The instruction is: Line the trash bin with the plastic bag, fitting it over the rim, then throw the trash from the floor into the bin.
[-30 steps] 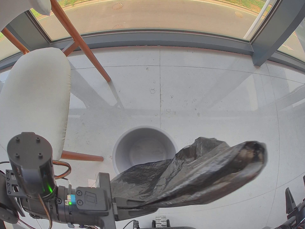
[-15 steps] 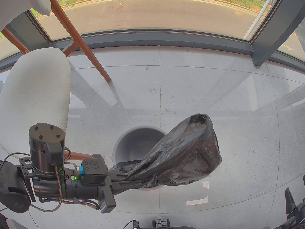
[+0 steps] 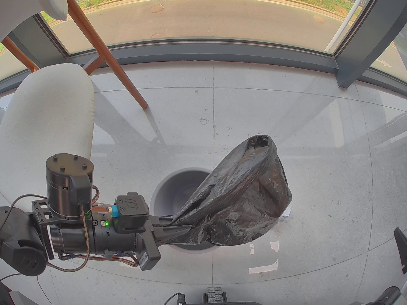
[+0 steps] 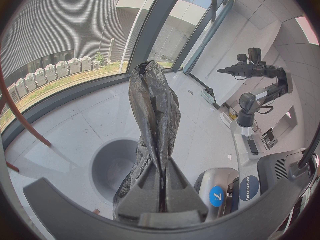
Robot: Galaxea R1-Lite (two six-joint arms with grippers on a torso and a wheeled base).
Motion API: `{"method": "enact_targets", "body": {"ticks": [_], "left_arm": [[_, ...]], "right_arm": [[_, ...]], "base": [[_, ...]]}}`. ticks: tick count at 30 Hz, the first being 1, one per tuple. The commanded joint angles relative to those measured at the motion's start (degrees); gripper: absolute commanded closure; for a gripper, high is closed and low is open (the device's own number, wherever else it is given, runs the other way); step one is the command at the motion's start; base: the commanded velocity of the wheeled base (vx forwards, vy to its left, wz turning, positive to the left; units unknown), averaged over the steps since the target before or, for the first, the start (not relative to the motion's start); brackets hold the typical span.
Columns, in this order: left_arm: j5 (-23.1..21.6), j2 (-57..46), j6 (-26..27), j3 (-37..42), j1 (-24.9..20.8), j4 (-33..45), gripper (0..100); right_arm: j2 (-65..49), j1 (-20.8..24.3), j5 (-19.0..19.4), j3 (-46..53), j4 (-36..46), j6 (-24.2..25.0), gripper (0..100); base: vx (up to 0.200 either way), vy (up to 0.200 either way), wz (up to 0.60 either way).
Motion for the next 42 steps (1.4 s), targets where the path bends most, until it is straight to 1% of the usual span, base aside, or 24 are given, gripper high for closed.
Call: {"method": "enact_targets", "body": {"ticks": [1, 2, 6, 9, 10, 12, 13, 14, 16, 18, 19, 21, 23, 24, 30, 33, 34, 37, 40, 42], "left_arm": [[0.4, 0.1, -1.6, 0.2, 6.0, -2.5, 100], [0.2, 0.0, -2.3, 0.6, 7.0, -4.7, 100], [0.3, -0.2, -4.1, 1.4, 7.1, -5.9, 100], [0.3, -0.7, -4.4, 2.0, 7.3, -6.0, 100], [0.3, -1.4, -4.5, 2.7, 7.3, -6.0, 100], [0.3, -1.4, -4.5, 2.7, 7.3, -6.0, 100], [0.2, -1.8, -4.5, 3.4, 7.3, -6.0, 100], [0.2, -1.9, -4.5, 3.5, 7.3, -6.0, 100], [0.1, -2.2, -4.5, 3.5, 7.3, -6.1, 100], [0.1, -2.0, -4.5, 3.3, 7.3, -6.1, 100], [0.1, -1.9, -4.5, 2.9, 7.3, -6.3, 100], [0.0, -1.6, -4.9, 2.7, 7.2, -7.8, 100], [0.0, -0.9, -5.9, 2.6, 7.2, -8.8, 100], [0.0, -0.4, -6.3, 2.1, 7.2, -9.2, 100], [0.0, 0.0, -6.9, 0.7, 7.2, -9.4, 100], [0.0, 0.0, -7.0, 0.9, 7.2, -9.4, 100], [0.0, 0.0, -7.0, 0.9, 7.2, -9.4, 100], [0.0, 0.0, -6.9, 1.1, 7.1, -9.5, 100], [0.0, 0.0, -6.9, 1.5, 7.2, -9.4, 100], [0.0, 0.0, -6.9, 2.1, 7.2, -9.5, 100]], "right_arm": [[28.7, 7.3, 1.4, -9.5, -0.7, 6.7, 0], [31.3, 7.4, 2.3, -9.3, -0.7, 6.6, 0], [36.6, 7.4, 4.4, -9.6, -2.0, 6.2, 0], [40.0, 7.4, 4.8, -9.2, -4.1, 5.0, 0], [43.9, 7.2, 4.8, -9.2, -7.3, 2.6, 0], [43.9, 7.2, 4.8, -9.2, -7.3, 2.6, 0], [49.5, 7.2, 4.8, -9.6, -12.5, 1.0, 0], [50.1, 7.2, 4.8, -9.6, -13.1, 0.9, 0], [55.0, 7.4, 4.8, -9.8, -19.3, 1.1, 0], [56.9, 7.4, 4.8, -9.8, -22.1, 1.1, 0], [58.9, 7.5, 4.8, -9.7, -24.8, 0.9, 0], [62.6, 7.7, 4.7, -9.5, -29.6, 0.9, 0], [65.6, 8.0, 4.5, -9.2, -32.6, 1.0, 0], [67.5, 8.1, 4.4, -9.2, -34.1, 1.0, 100], [74.9, 8.9, 3.5, -9.9, -39.0, 0.8, 100], [77.7, 10.8, 3.4, -12.0, -40.8, 1.0, 100], [77.7, 10.8, 3.4, -12.0, -40.8, 1.0, 100], [81.2, 11.7, 2.4, -16.1, -40.8, 1.2, 100], [83.4, 11.8, 2.5, -20.5, -40.8, 1.2, 100], [84.1, 12.8, 2.6, -22.7, -40.9, 1.4, 100]], "base": [[0.000, 0.000, 0.00], [0.000, 0.000, 0.00], [0.000, 0.000, 0.00], [0.000, 0.000, 0.00], [0.000, 0.000, 0.00], [0.000, 0.000, 0.00], [0.000, 0.000, 0.00], [0.000, 0.000, 0.00], [0.000, 0.000, 0.00], [0.000, 0.000, 0.00], [0.000, 0.000, 0.00], [0.000, 0.000, 0.00], [0.000, 0.000, 0.00], [0.000, 0.000, 0.00], [0.000, 0.000, 0.00], [0.000, 0.000, 0.00], [0.000, 0.000, 0.00], [0.000, 0.000, 0.00], [0.000, 0.000, 0.00], [0.000, 0.000, 0.00]]}}
